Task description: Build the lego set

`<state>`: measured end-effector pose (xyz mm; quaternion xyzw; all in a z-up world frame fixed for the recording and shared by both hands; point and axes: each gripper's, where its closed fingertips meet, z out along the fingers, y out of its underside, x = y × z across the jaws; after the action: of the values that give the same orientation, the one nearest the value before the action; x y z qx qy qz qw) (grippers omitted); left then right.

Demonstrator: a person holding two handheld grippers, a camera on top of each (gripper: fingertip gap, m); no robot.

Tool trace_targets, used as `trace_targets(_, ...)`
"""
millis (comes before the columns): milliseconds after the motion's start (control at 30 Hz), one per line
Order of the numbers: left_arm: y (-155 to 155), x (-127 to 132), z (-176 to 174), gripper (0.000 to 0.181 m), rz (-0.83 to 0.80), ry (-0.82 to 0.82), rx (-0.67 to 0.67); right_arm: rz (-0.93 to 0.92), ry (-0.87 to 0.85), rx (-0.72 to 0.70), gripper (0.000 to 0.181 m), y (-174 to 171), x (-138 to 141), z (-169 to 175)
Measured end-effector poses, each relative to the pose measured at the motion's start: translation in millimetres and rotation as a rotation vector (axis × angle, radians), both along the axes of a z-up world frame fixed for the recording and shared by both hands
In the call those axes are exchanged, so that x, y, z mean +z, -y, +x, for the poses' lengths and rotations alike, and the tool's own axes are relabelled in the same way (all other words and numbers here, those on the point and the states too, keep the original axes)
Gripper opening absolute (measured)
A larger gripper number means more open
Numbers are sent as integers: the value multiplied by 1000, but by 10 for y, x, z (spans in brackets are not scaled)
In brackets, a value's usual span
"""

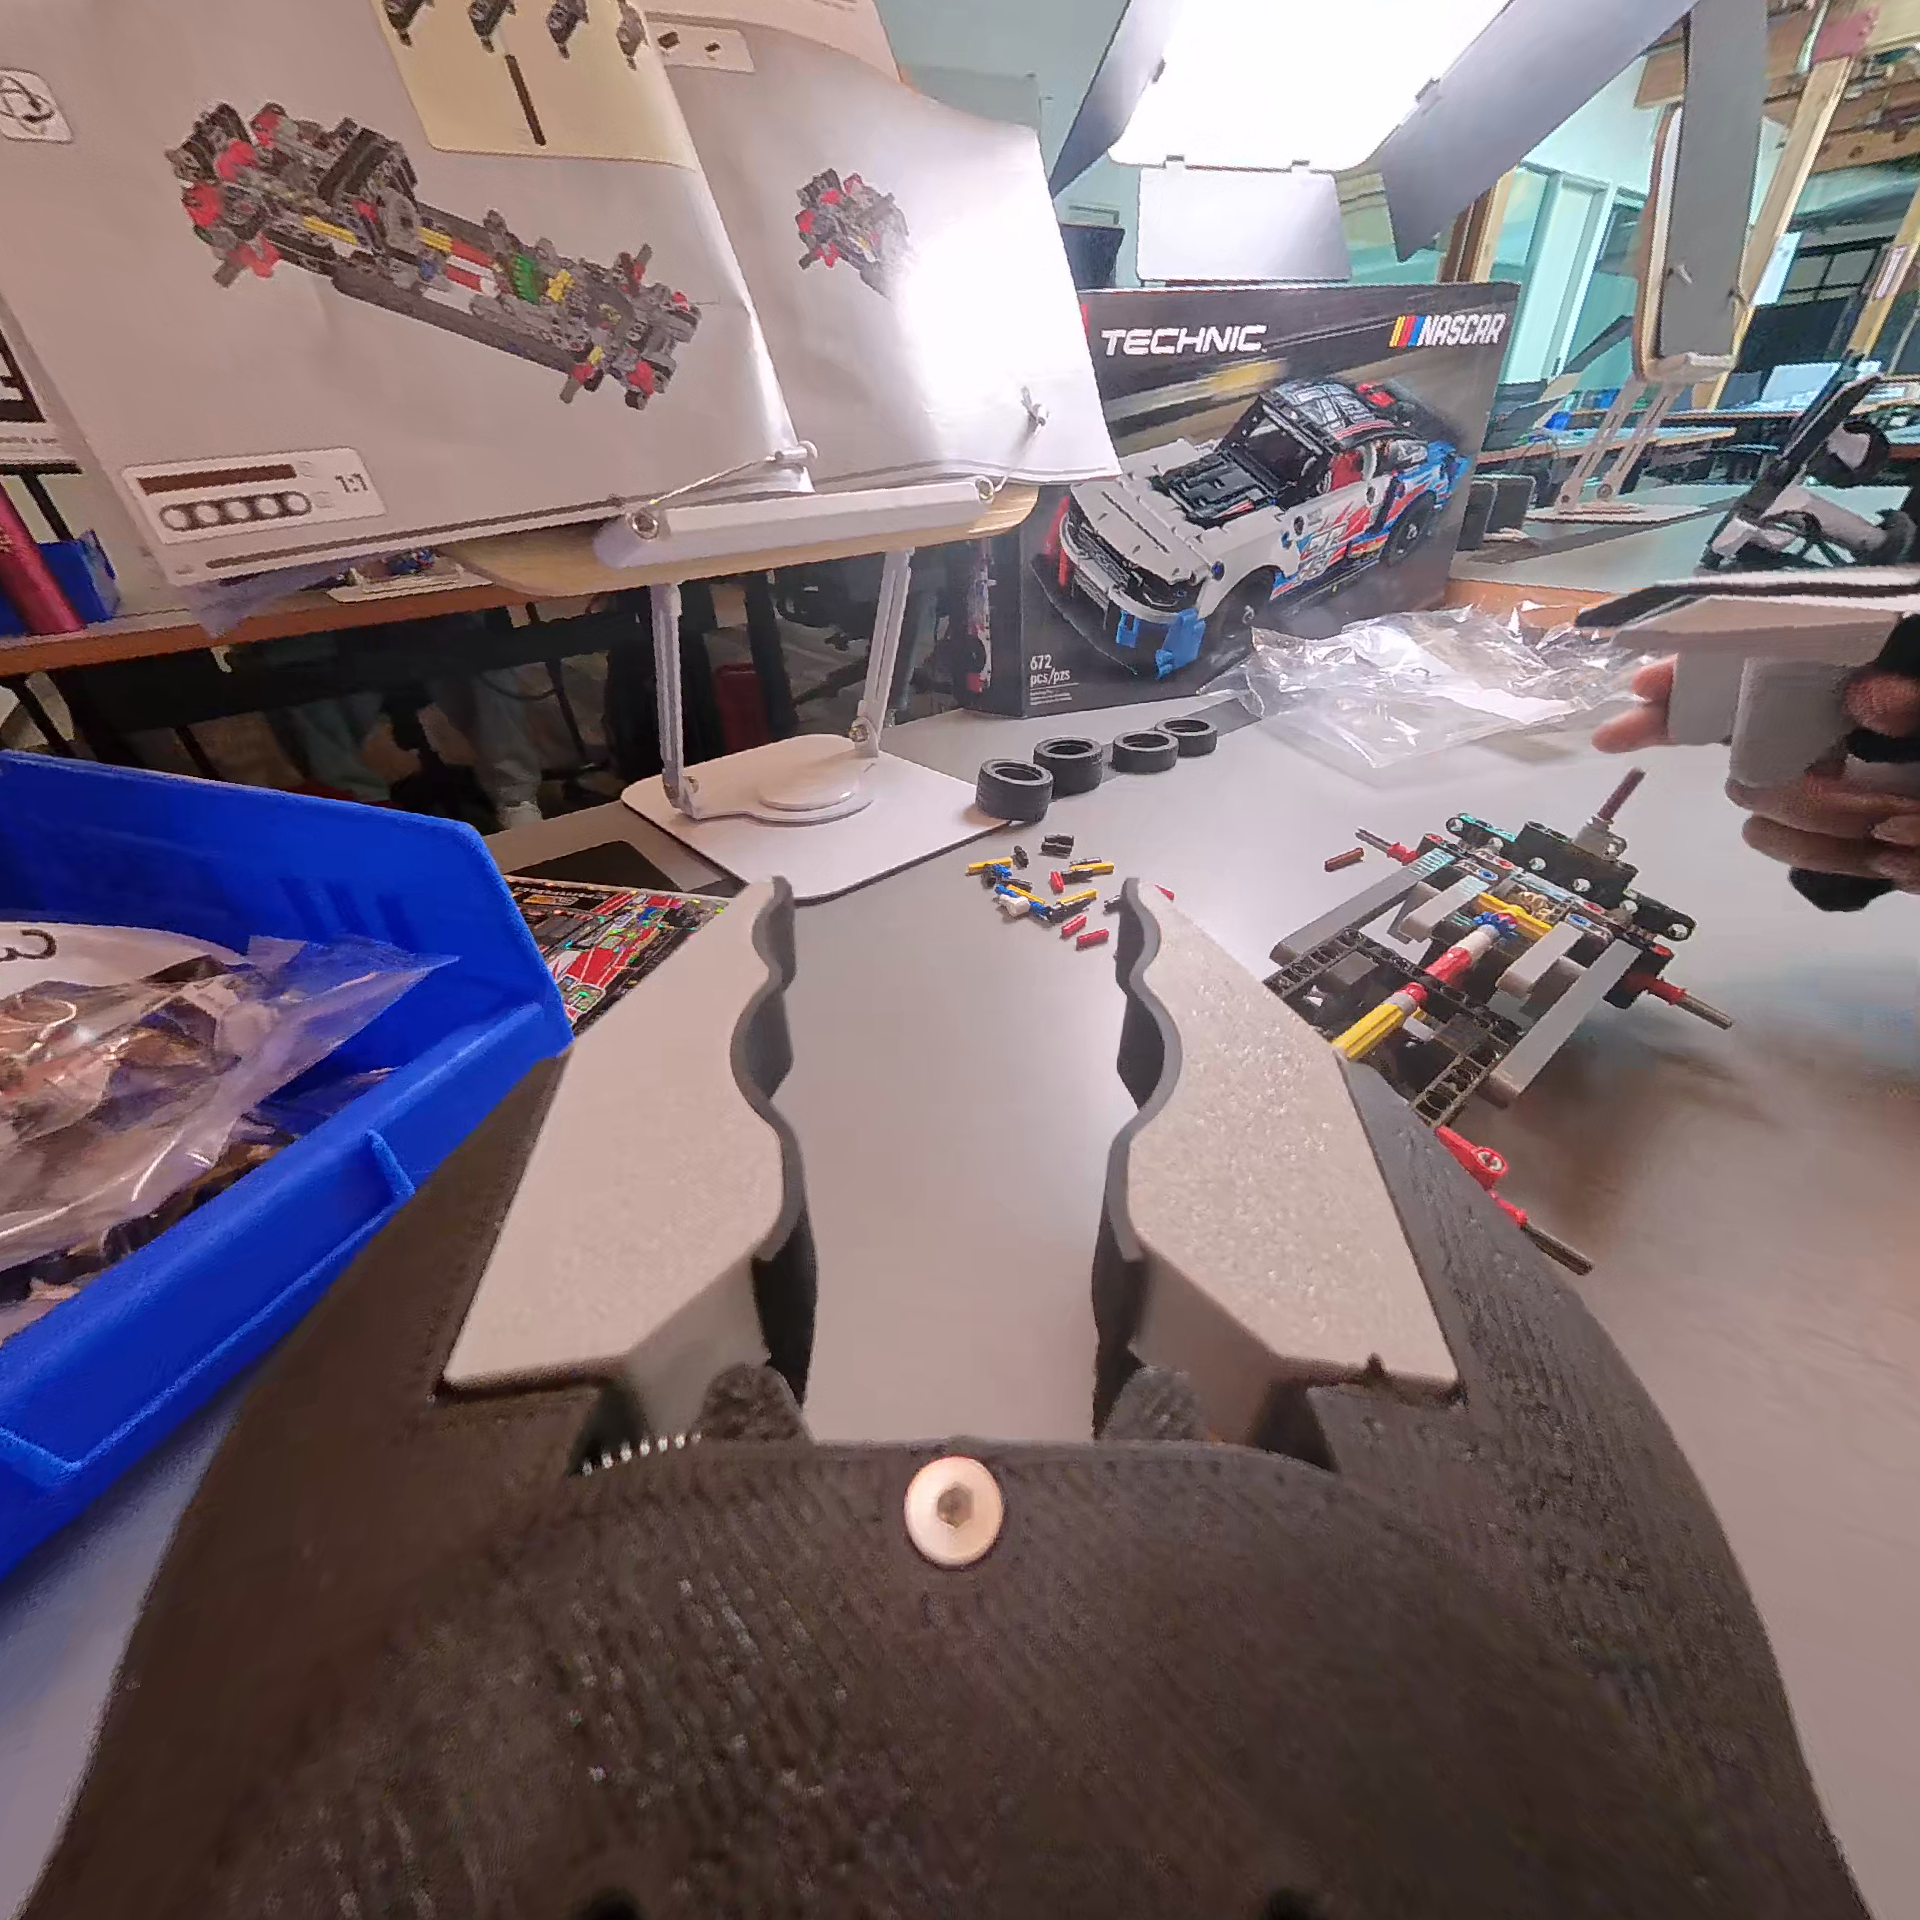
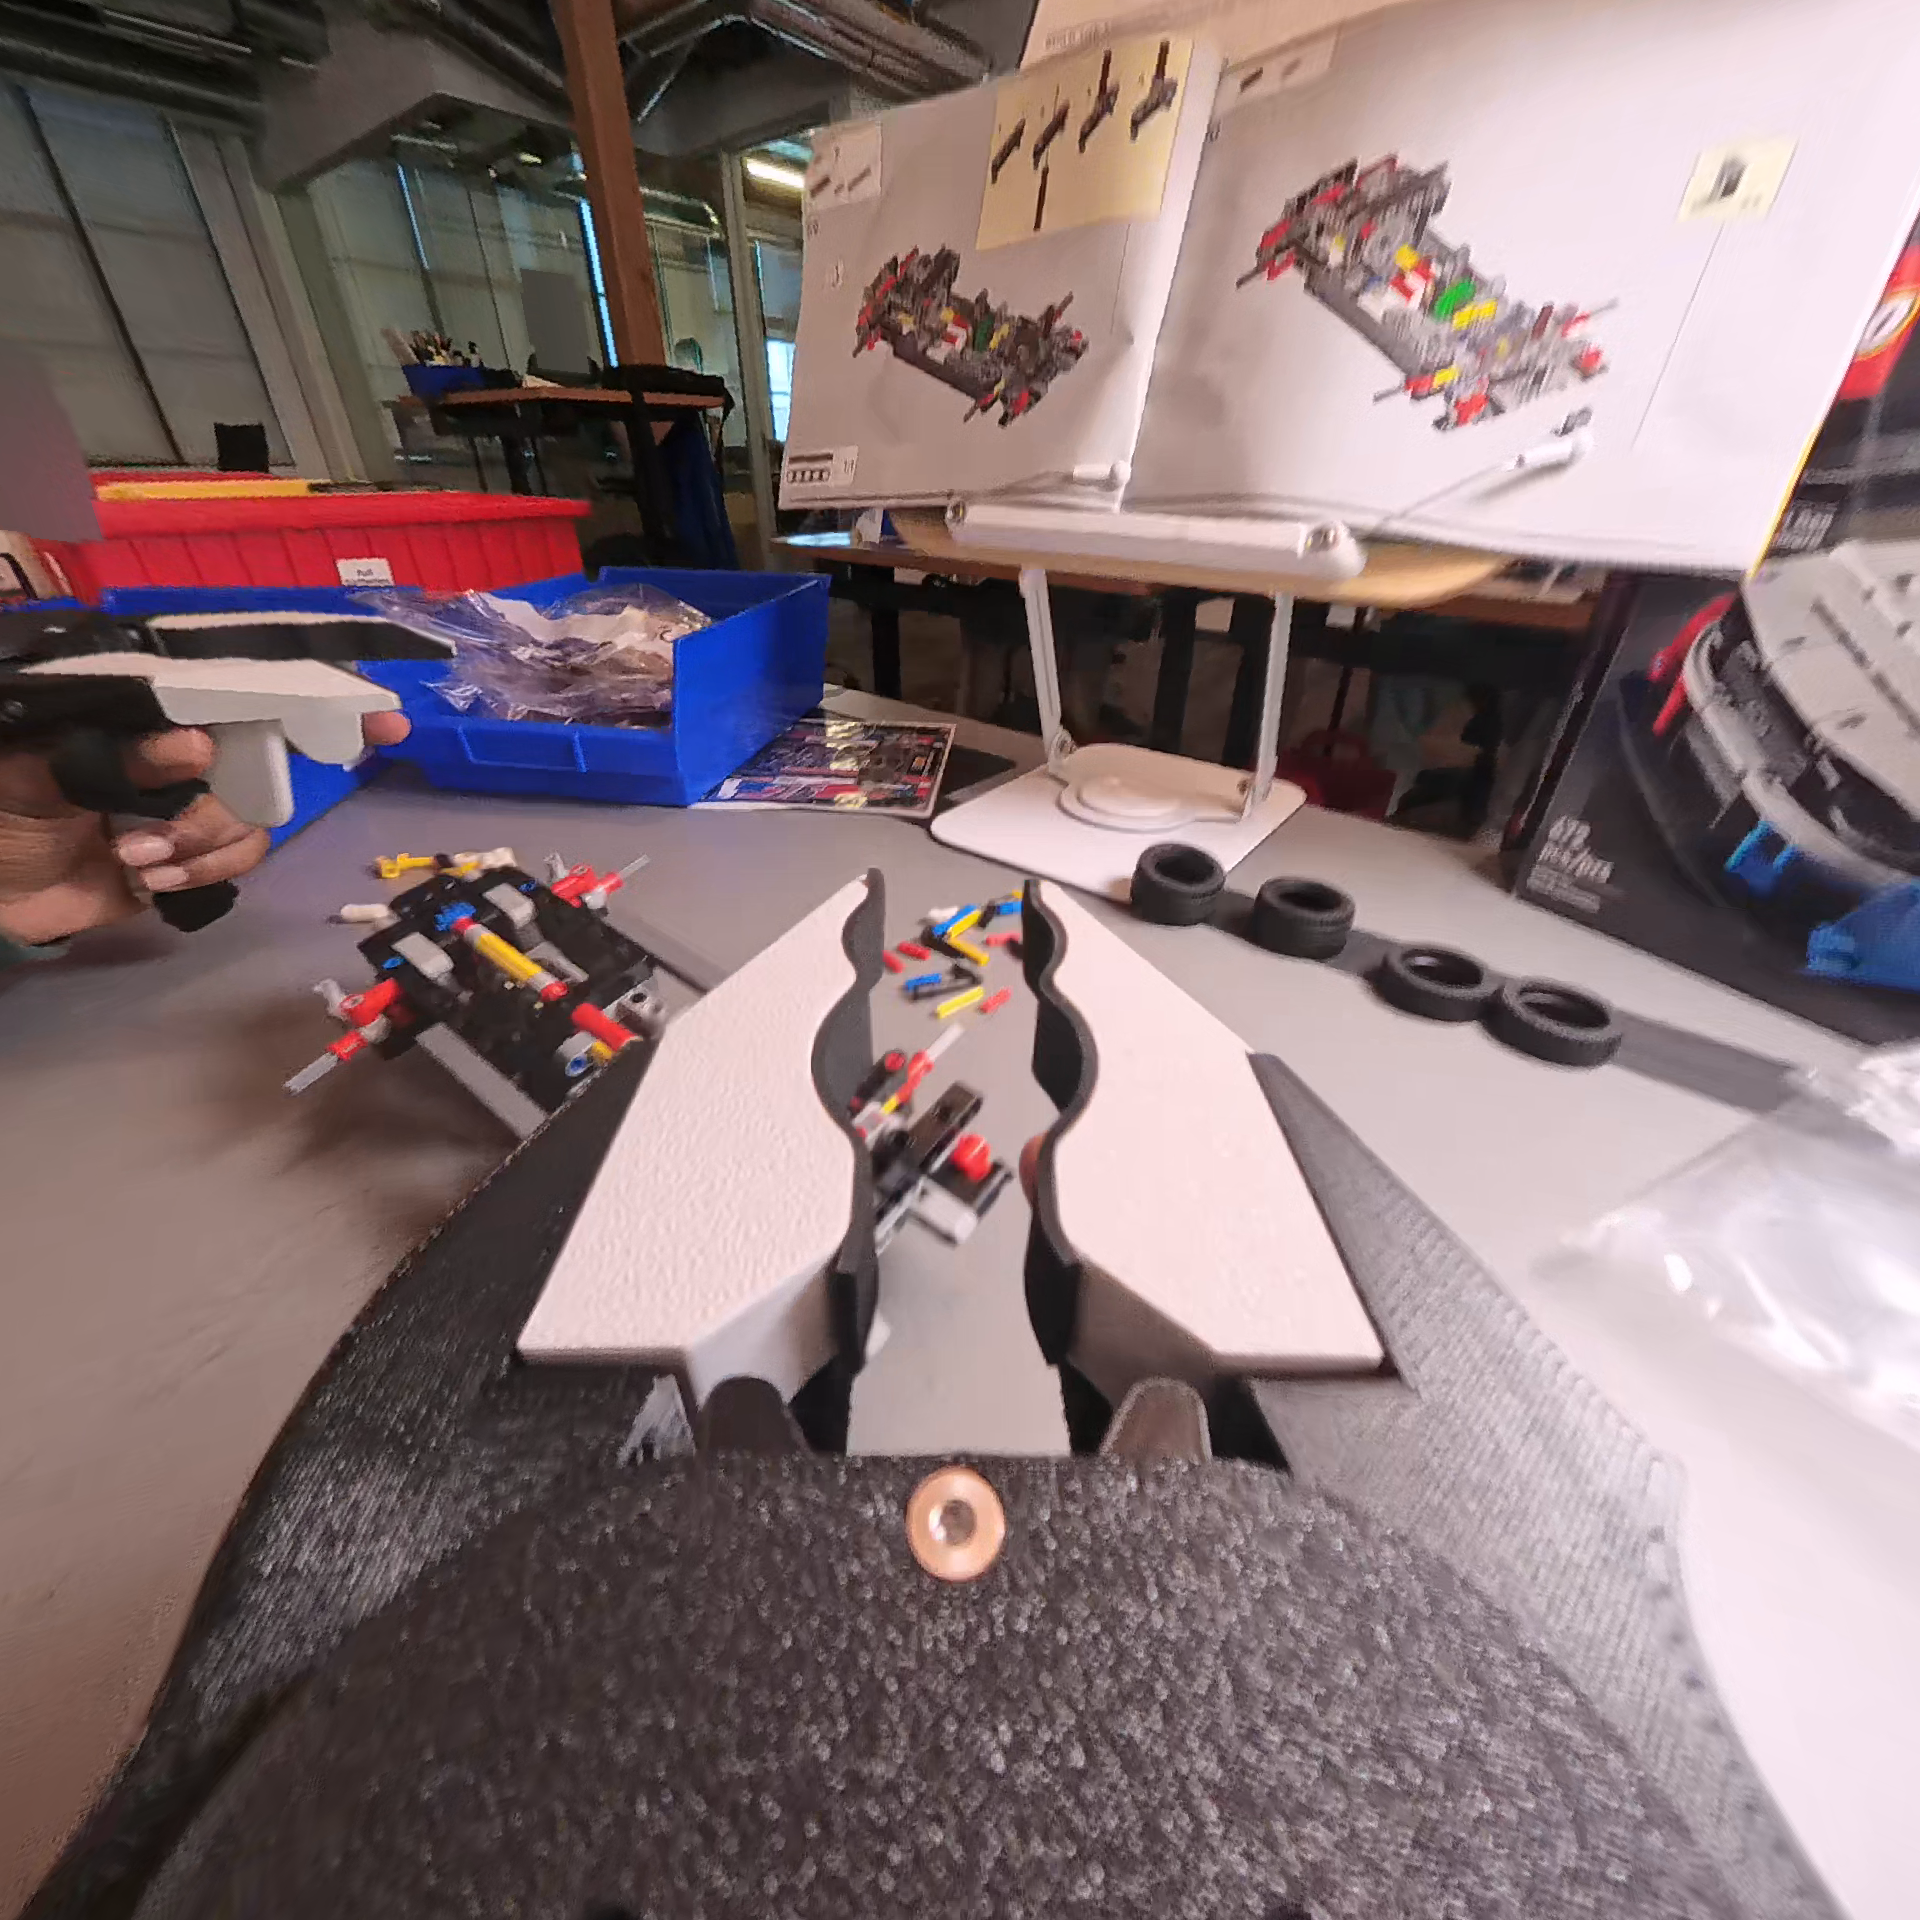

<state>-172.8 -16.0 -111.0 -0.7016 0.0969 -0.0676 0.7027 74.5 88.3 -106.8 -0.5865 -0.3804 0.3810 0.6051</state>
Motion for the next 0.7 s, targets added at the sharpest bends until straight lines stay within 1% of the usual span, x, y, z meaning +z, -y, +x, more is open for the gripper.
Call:
trace_targets(67, -5, 11, -11, 61, 3, 11, 7, 95, 15, -1, 22, -104, 201, -113)
trace_targets(167, -4, 3, -14, 58, 2, 4, 19, 249, 10, -25, 14, -372, 627, -426)
trace_targets(233, 2, -4, -28, 55, 1, -12, 37, 299, -25, -24, 11, -574, 961, -740)
trace_targets(300, 6, -8, -54, 51, 1, -26, 59, 330, -70, -37, 4, -832, 1308, -1080)
trace_targets(400, 9, -16, -86, 49, -2, -29, 76, 325, -88, -73, 0, -1306, 1700, -1609)
trace_targets(467, 11, -19, -96, 48, -4, -24, 79, 315, -79, -98, 0, -1594, 1884, -1926)
trace_targets(567, 23, -10, -98, 47, -2, -23, 77, 294, -60, -125, 0, -1925, 2063, -2295)
trace_targets(700, 34, -5, -95, 46, -3, -21, 69, 264, -14, -173, 0, -2242, 2128, -2568)
